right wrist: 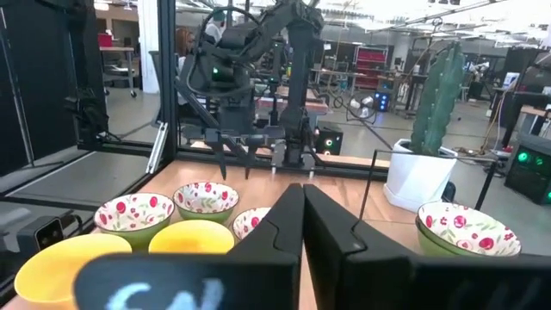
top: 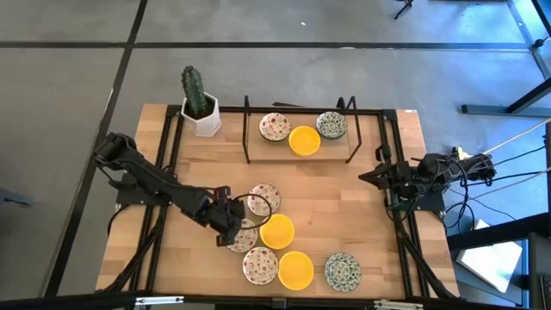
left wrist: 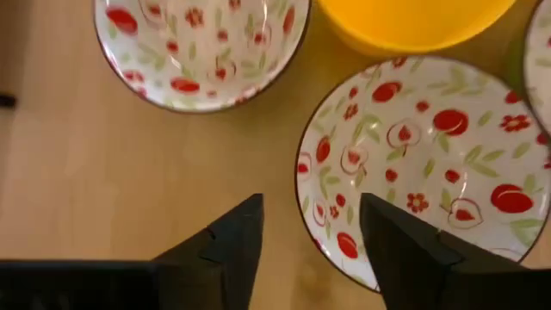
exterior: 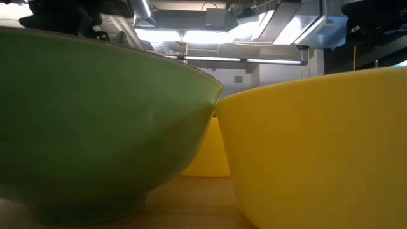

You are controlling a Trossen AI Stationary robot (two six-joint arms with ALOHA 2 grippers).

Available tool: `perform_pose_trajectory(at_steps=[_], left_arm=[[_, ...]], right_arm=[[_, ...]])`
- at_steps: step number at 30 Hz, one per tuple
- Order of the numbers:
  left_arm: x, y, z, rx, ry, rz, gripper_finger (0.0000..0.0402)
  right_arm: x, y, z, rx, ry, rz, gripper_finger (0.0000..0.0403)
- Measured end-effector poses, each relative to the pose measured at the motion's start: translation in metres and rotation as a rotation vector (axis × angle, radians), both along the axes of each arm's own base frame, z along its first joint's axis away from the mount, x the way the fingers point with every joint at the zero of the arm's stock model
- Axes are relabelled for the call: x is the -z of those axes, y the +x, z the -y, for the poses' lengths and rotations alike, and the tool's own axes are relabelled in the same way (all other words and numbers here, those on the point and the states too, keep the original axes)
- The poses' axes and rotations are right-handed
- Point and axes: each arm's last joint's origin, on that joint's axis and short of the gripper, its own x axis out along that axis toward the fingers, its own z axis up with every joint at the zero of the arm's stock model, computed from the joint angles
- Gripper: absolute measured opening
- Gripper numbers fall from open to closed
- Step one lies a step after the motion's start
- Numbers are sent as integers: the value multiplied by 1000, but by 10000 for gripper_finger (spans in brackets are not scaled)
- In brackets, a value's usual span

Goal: Pick & Place Mini bowls
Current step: Stack the white bowl on top of the white bowl on the shelf

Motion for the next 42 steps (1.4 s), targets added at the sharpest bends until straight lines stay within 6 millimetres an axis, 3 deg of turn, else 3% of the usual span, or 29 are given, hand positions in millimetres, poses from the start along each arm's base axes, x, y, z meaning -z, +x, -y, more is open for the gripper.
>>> perform_pose_trajectory(at_steps=[6, 30, 42], left_arm=[[9, 4, -3, -22, -38, -61, 211], [11, 2, 0, -37, -9, -59, 206], [46, 13, 4, -40, 1, -190, 206]], right_arm=[[0, 0, 0, -1, 11, -1, 18], [2, 0, 0, -1, 2, -22, 19], [2, 0, 0, -4, 4, -22, 19]])
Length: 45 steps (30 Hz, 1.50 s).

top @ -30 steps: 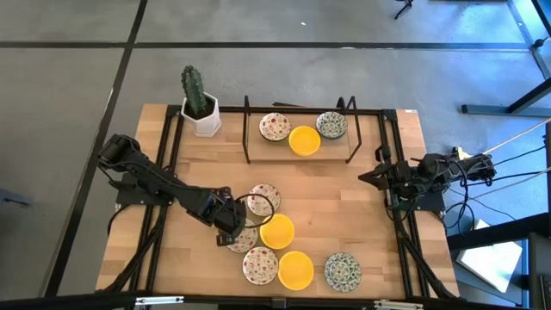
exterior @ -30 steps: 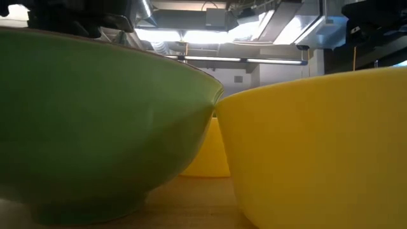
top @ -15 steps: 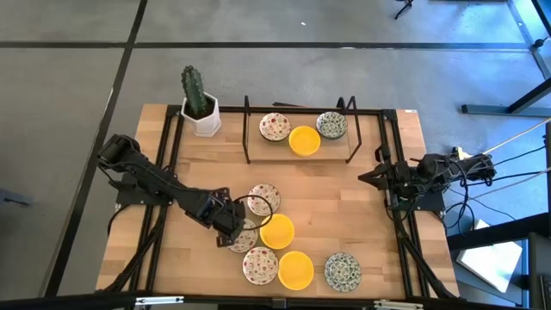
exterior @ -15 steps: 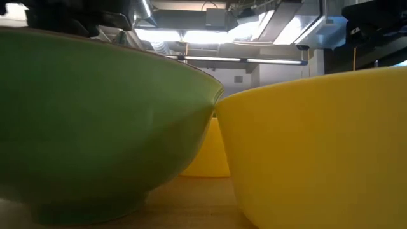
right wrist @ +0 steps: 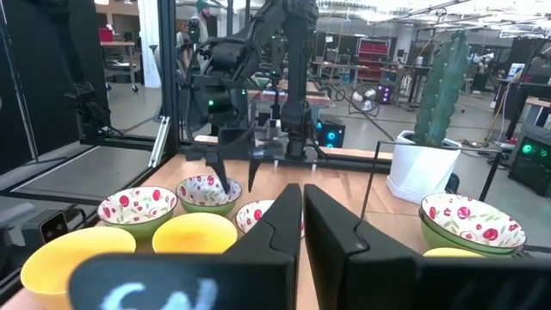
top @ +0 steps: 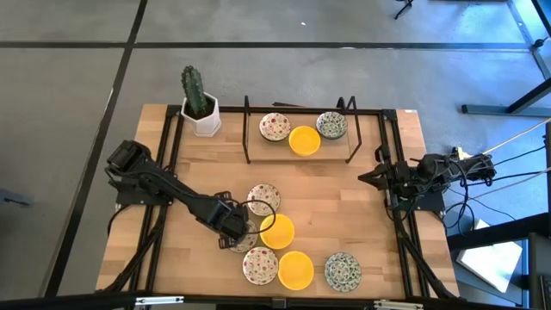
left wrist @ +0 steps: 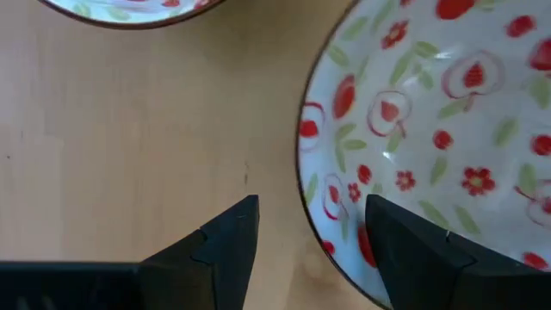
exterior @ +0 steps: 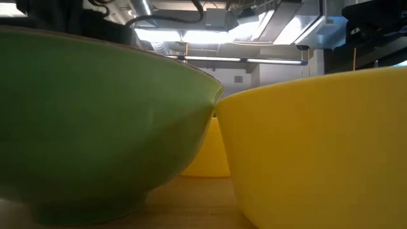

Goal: Pick & Place Mini bowls
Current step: Stack the white bowl on top of the white bowl on the shelf

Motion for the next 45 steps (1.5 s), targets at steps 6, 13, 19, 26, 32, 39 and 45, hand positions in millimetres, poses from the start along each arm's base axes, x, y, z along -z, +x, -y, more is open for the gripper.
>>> perform_pose_trajectory(at_steps=[6, 13, 19, 26, 32, 39, 45], left_arm=[[4, 2, -1, 15, 23, -8, 206], [4, 3, -4, 1, 33, -2, 205], [4, 4, -4, 0, 44, 3, 205], [4, 3, -5, 1, 45, 3, 205], [4, 4, -5, 25, 50, 0, 205], [4, 4, -5, 19, 49, 0, 197], [4, 3, -5, 35, 41, -10, 114]], right_arm=[[0, 0, 0, -1, -2, 0, 19], [0, 0, 0, -1, 1, 0, 19], [0, 0, 0, -1, -2, 0, 19], [0, 0, 0, -1, 0, 0, 19], [0, 0, 0, -1, -1, 0, 19], [1, 0, 0, -1, -1, -6, 19], [1, 0, 0, -1, -5, -7, 19]])
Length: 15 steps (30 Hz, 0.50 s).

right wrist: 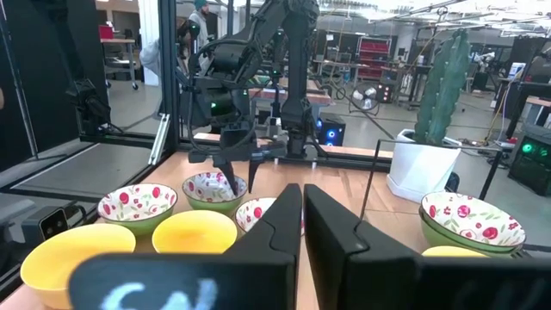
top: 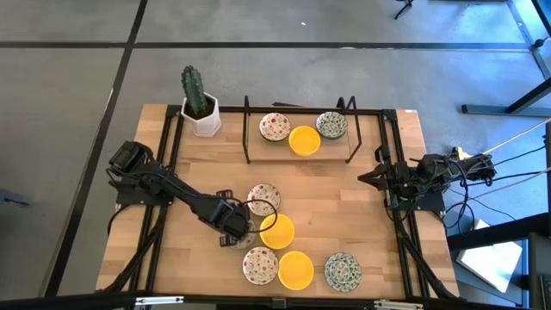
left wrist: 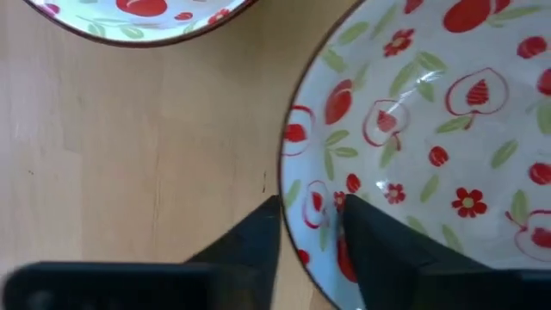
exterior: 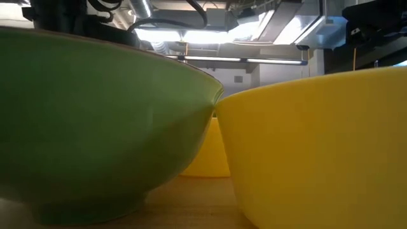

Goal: Pick & Place Mini bowls
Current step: Stack the white bowl on top of the white bowl on the shelf

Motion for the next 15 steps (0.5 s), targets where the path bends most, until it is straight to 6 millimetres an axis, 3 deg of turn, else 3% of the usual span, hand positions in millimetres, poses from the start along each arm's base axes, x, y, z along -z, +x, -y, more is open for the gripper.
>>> perform_pose_trajectory(at_steps=[6, 10, 15], left_arm=[[-6, 4, -5, -67, -58, 17, 17], [-12, 2, -6, -78, -71, 35, 18], [-38, -15, -8, -62, 35, 113, 8]], right_arm=[[0, 0, 0, 0, 1, 0, 19], [0, 0, 0, 0, 0, 0, 19], [0, 0, 0, 0, 0, -1, 19]])
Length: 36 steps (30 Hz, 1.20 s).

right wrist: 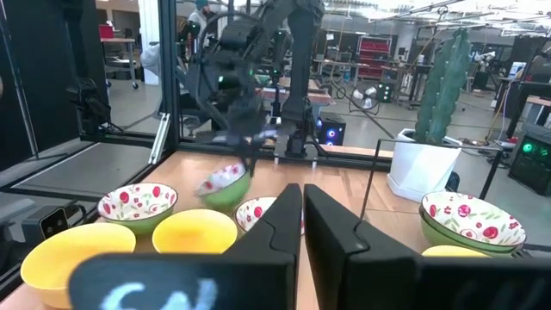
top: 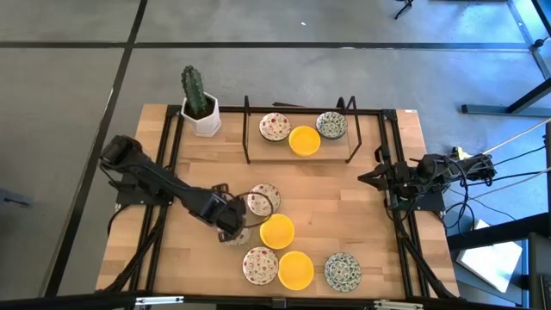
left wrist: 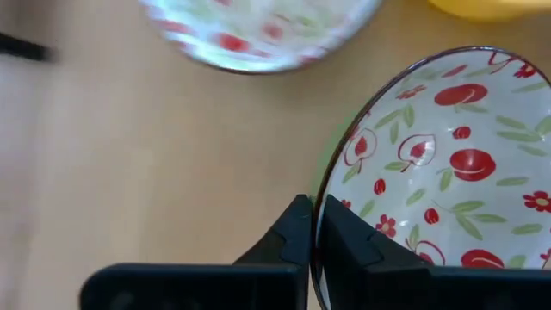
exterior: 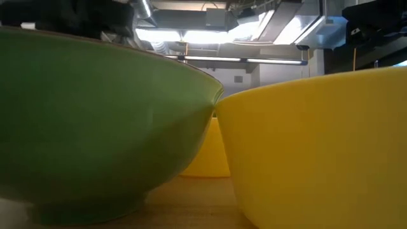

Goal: Pick & Place Mini bowls
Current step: Stack the white bowl on top of the white bowl on the shelf

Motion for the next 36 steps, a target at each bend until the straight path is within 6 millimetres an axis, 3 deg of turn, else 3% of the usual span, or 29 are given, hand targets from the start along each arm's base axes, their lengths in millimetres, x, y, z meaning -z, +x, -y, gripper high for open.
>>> perform_pose_trajectory(at_steps=[4, 10, 14, 18, 24, 36], left_arm=[[-35, -20, -4, -36, 48, 117, 7], [-69, -47, -12, -63, 100, 280, 6], [-84, -54, -21, -117, 212, 411, 6], [-86, -44, -32, -125, 306, 443, 6], [-104, -7, -58, 1, 311, 577, 6], [-209, 18, -147, -13, 349, 769, 6]], right_arm=[[0, 0, 0, 0, 0, 0, 19], [0, 0, 0, 0, 0, 1, 19], [0, 0, 0, 0, -1, 1, 19], [0, 0, 0, 0, -1, 1, 19], [0, 0, 0, 0, -5, 1, 19], [-1, 0, 0, 0, -19, 9, 19]])
